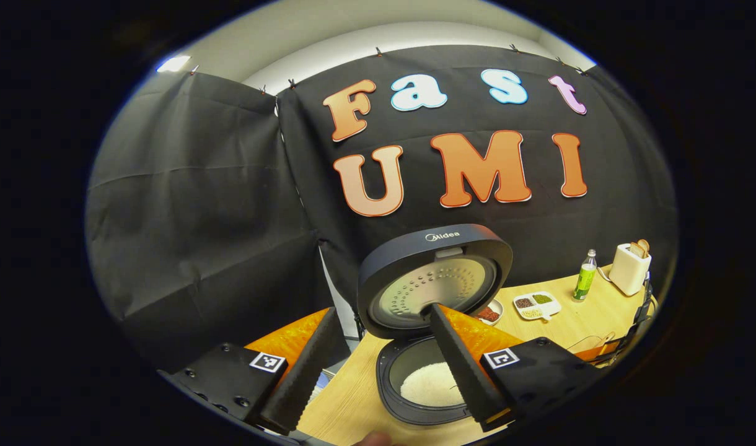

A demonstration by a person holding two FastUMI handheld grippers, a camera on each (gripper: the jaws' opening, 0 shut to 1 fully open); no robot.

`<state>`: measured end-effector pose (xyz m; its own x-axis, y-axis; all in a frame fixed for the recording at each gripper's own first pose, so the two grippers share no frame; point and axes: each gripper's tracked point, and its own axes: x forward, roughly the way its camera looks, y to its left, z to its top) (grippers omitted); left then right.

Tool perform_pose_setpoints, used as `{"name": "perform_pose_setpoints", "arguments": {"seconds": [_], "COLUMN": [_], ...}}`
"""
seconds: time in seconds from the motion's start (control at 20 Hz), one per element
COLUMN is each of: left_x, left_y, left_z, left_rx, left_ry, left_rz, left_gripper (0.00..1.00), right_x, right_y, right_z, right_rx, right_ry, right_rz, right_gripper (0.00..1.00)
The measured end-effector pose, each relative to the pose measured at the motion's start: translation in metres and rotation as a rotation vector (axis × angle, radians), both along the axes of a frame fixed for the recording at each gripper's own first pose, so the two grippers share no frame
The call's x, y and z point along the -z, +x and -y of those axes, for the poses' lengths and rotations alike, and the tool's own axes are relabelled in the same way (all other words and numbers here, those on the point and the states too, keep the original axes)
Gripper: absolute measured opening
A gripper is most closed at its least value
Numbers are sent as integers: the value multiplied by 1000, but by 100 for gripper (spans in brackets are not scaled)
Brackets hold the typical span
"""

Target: Close the left gripper, press the button to open the rice cooker; take a wooden spoon from the chopstick holder with the right hand, scoop a spoonful of rice and pour it into the rice cooker, then put the wooden spoon back into the chopstick holder.

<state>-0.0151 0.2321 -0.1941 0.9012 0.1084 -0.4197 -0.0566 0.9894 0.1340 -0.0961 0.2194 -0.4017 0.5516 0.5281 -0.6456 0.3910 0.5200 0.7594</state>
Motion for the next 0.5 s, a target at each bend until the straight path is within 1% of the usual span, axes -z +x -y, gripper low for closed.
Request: {"name": "perform_pose_setpoints", "arguments": {"seconds": [0.2,0.5], "left_x": [-1,-7], "left_y": [3,8], "left_z": [9,20], "left_rx": [8,14], "left_ry": [-2,-8], "left_rz": [4,20], "left_gripper": [94,94], "right_x": [-1,-24], "right_y": [-3,13], "right_z": [20,51], "right_rx": [54,201], "right_ry": [26,179], "right_rz": [-5,-4], "right_gripper": [8,8]}}
